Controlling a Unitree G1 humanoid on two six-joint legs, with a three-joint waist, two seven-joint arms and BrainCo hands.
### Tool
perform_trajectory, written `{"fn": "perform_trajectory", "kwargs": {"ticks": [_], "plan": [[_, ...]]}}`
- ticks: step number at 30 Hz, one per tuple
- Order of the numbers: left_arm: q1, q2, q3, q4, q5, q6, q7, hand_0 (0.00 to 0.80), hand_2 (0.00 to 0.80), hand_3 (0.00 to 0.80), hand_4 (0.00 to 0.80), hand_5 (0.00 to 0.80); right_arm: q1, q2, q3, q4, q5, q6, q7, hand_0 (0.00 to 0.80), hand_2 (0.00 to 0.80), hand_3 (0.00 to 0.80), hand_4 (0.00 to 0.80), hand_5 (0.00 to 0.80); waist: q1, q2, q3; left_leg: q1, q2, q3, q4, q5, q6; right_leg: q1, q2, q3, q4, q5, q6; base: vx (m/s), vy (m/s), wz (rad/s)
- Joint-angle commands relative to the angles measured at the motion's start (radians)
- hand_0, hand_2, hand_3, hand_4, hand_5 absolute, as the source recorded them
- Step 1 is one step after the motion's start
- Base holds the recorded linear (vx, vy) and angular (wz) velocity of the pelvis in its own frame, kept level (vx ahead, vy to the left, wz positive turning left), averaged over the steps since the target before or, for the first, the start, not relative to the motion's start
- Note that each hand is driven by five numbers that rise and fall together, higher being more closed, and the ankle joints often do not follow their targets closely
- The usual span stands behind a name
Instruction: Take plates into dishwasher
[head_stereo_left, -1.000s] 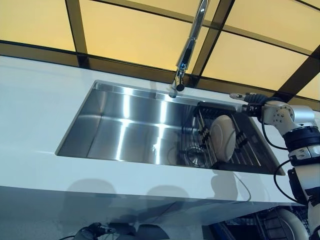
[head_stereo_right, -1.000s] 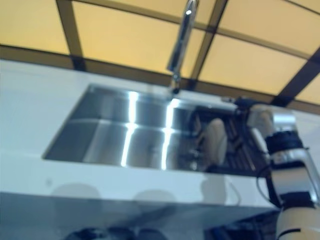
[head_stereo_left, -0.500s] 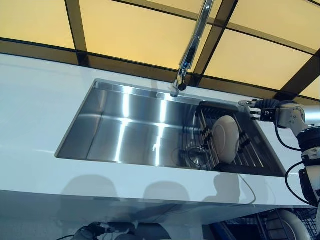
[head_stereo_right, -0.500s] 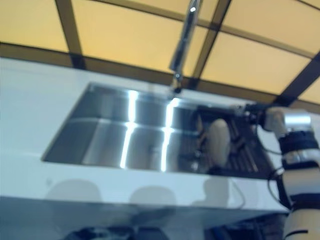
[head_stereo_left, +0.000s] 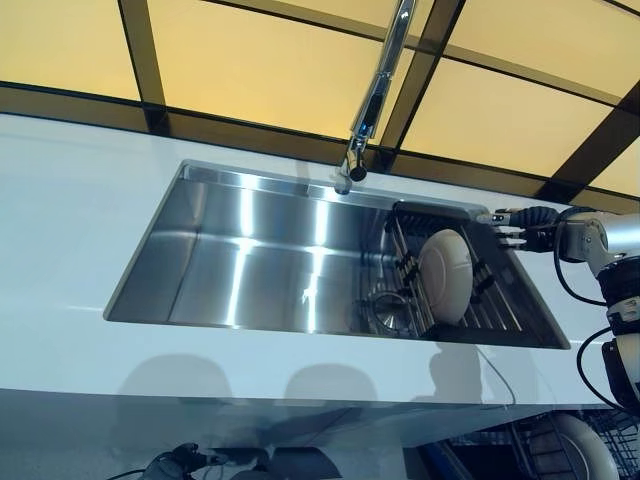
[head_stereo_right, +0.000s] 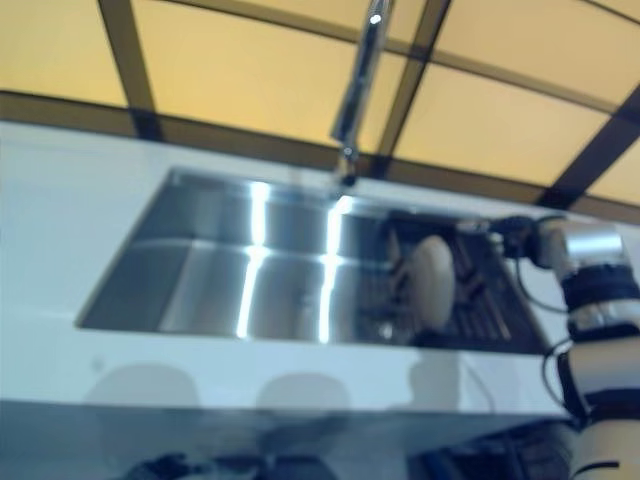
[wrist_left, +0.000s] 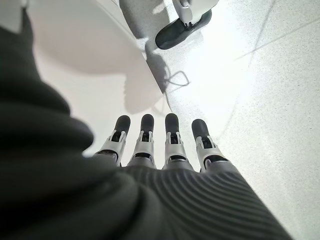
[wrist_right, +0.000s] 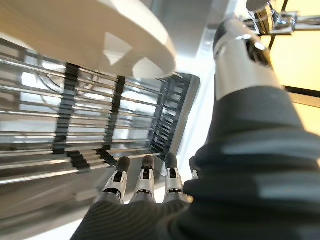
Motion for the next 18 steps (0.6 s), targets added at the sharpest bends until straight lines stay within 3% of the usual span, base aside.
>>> {"fn": "perform_trajectory", "kwargs": {"ticks": [1,6,18], "plan": [[-0.019,-0.017,0.043,-0.003,-0.013,-0.012,0.008,0.0,0.0,0.0,0.0,0.0,-0.023,-0.073,0.017,-0.035,-0.053,-0.011,0.047,0.0,0.0,0.0,0.0,0.0,-0.004,0.01,-0.009,-0.013,0.009,0.051,-0.003,-0.053,-0.014,-0.073,0.011,0.039,0.134,0.007,0.006,-0.004,-0.001,-0.06],[-0.025,-0.023,0.045,0.001,-0.011,-0.011,0.008,0.0,0.0,0.0,0.0,0.0,0.011,-0.051,0.01,-0.046,-0.089,-0.014,0.08,0.0,0.0,0.0,0.0,0.0,-0.007,0.01,-0.009,-0.013,0.01,0.054,-0.003,-0.052,-0.016,-0.073,0.011,0.039,0.133,0.008,0.007,0.0,-0.002,-0.05],[-0.036,-0.035,0.035,0.005,-0.016,-0.008,0.009,0.0,0.0,0.0,0.0,0.0,0.054,0.016,-0.005,-0.086,-0.068,0.001,0.027,0.0,0.0,0.0,0.0,0.0,-0.004,0.019,-0.002,-0.015,0.01,0.054,-0.003,-0.05,-0.017,-0.071,0.008,0.038,0.134,0.004,0.007,0.0,0.0,0.0]]}}
